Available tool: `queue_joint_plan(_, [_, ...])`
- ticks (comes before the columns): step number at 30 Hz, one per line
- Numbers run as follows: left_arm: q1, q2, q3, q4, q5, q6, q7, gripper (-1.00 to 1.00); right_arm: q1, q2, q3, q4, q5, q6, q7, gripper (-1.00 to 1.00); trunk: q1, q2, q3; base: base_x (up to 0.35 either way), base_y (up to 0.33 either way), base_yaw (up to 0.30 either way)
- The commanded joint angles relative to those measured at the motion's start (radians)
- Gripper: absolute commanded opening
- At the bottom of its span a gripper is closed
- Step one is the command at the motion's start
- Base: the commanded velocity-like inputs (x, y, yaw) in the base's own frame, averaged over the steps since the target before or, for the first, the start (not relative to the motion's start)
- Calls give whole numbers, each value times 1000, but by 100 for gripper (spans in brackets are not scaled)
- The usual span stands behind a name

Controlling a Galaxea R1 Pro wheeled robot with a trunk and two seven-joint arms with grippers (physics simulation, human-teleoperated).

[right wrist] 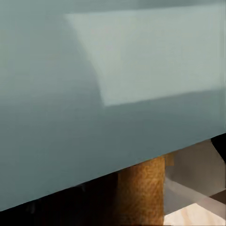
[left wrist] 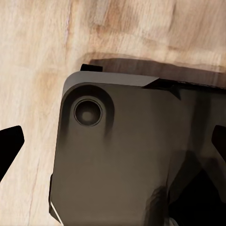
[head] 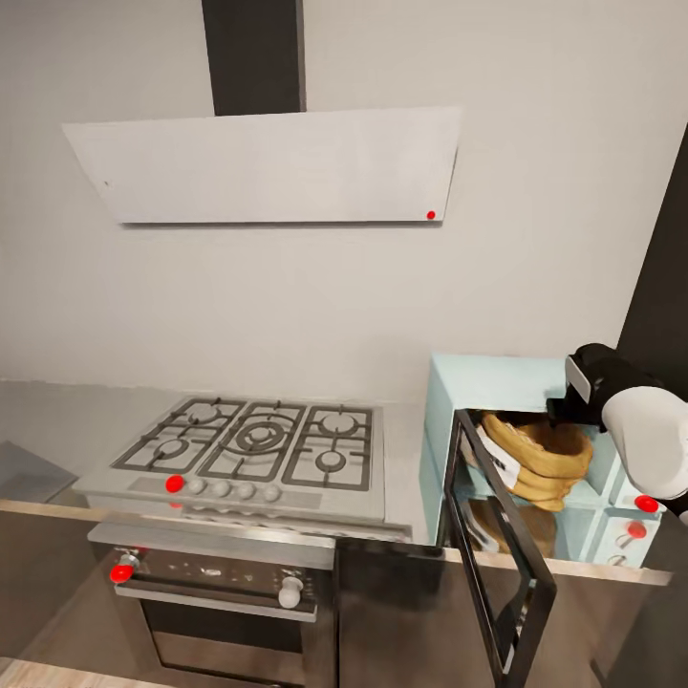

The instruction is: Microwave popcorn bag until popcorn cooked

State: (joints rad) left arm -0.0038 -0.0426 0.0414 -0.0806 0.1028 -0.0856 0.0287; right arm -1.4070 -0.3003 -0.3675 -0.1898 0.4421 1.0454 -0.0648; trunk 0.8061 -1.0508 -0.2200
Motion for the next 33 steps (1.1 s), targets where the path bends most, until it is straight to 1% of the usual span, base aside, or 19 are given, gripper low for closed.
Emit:
queue_joint_plan(1, [-1, 0, 2, 1, 8, -3, 0, 100, -1, 0, -24, -77, -32, 2, 0, 100, 0, 0, -1, 0, 0, 0])
queue_joint_plan(8, [-1, 0, 3, 1, 8, -2, 0, 100, -1, 0, -25, -85, -29, 2, 5, 100, 0, 0, -1, -35, 0, 0])
queue_joint_plan(13, [-1, 0, 3, 1, 8, -3, 0, 100, -1, -2, -25, -91, -33, 2, 6, 100, 0, 0, -1, -314, 0, 0])
queue_joint_plan(15, [-1, 0, 3, 1, 8, -3, 0, 100, -1, -2, -26, -94, -34, 2, 29, 100, 0, 0, -1, -346, 0, 0])
queue_joint_plan(22, [-1, 0, 2, 1, 8, -3, 0, 100, -1, -2, -24, -93, -31, 2, 33, 100, 0, 0, -1, -346, 0, 0])
queue_joint_plan(23, [-1, 0, 2, 1, 8, -3, 0, 100, -1, -4, -24, -93, -31, 2, 34, 100, 0, 0, -1, -346, 0, 0])
queue_joint_plan(26, [-1, 0, 2, 1, 8, -3, 0, 100, -1, -22, -24, -82, -32, 2, 34, 100, 0, 0, -1, -346, 0, 0])
queue_joint_plan(28, [-1, 0, 2, 1, 8, -3, 0, 100, 0, -29, -24, -75, -33, 2, 34, 100, 0, 0, -1, -346, 0, 0])
queue_joint_plan(29, [-1, 0, 2, 1, 8, -3, 0, 100, 8, -30, -23, -73, -33, 2, 34, 100, 0, 0, -1, -346, 0, 0])
queue_joint_plan(30, [-1, 0, 2, 1, 8, -3, 0, 100, 29, -30, -23, -72, -33, -17, 34, 100, 0, 0, -1, -345, 0, 0])
queue_joint_plan(31, [-1, 0, 3, 1, 8, -2, 0, 100, 74, -27, -22, -70, -34, -58, 35, 100, 0, 0, -1, -304, 0, 0])
queue_joint_plan(32, [-1, 0, 3, 1, 8, -3, 0, 100, 108, -22, -22, -70, -34, -82, 35, 100, 0, 0, -1, -201, 0, 0])
queue_joint_plan(33, [-1, 0, 2, 1, 7, -3, 0, 100, 130, -17, -22, -69, -34, -97, 35, 100, 0, 0, -1, -103, 0, 0])
